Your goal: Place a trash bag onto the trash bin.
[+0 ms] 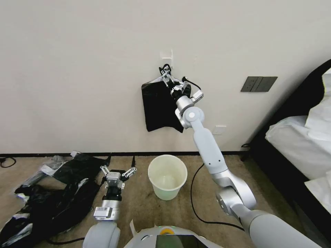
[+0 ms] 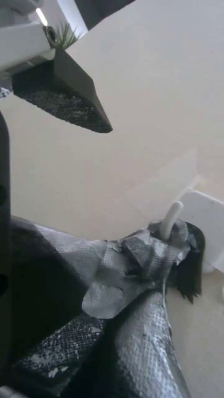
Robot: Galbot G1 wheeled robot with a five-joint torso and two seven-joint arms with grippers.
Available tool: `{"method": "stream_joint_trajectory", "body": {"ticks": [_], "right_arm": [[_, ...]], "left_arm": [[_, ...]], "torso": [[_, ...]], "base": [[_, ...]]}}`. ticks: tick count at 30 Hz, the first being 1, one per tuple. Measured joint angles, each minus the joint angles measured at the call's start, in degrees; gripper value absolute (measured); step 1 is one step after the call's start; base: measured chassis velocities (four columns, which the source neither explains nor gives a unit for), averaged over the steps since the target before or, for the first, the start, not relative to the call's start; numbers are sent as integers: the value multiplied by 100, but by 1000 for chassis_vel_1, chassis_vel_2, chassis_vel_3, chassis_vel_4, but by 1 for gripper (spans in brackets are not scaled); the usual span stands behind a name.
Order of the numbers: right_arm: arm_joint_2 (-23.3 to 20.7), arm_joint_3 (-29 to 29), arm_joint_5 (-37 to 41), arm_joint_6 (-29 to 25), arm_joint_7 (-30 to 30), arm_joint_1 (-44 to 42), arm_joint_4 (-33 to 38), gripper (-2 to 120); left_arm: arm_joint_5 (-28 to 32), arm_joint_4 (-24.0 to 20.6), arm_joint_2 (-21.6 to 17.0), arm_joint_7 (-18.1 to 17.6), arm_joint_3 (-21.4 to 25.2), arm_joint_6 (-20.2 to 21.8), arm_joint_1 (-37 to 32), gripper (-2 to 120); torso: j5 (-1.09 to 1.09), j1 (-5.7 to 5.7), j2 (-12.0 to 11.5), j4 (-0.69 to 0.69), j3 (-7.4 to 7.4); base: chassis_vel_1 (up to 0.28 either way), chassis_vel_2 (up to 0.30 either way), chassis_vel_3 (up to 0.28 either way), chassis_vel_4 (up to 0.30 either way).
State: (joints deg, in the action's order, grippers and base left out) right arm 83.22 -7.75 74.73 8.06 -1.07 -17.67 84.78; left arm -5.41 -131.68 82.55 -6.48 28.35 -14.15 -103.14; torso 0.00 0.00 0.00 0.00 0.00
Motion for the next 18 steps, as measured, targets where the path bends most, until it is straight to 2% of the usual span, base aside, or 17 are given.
{"method": "stream_joint_trajectory", "body": {"ticks": [13, 18], "right_arm": [[14, 16, 14, -33, 55, 87, -120, 98], [12, -5, 17, -53, 55, 97, -146, 84]], "left_arm": [[14, -8, -8, 2, 40, -29, -11, 100], [17, -2, -11, 12, 41, -29, 5, 100]], "torso": [[0, 0, 0, 0, 0], [0, 0, 0, 0, 0]], "base": [[0, 0, 0, 0], [0, 0, 0, 0]]}}
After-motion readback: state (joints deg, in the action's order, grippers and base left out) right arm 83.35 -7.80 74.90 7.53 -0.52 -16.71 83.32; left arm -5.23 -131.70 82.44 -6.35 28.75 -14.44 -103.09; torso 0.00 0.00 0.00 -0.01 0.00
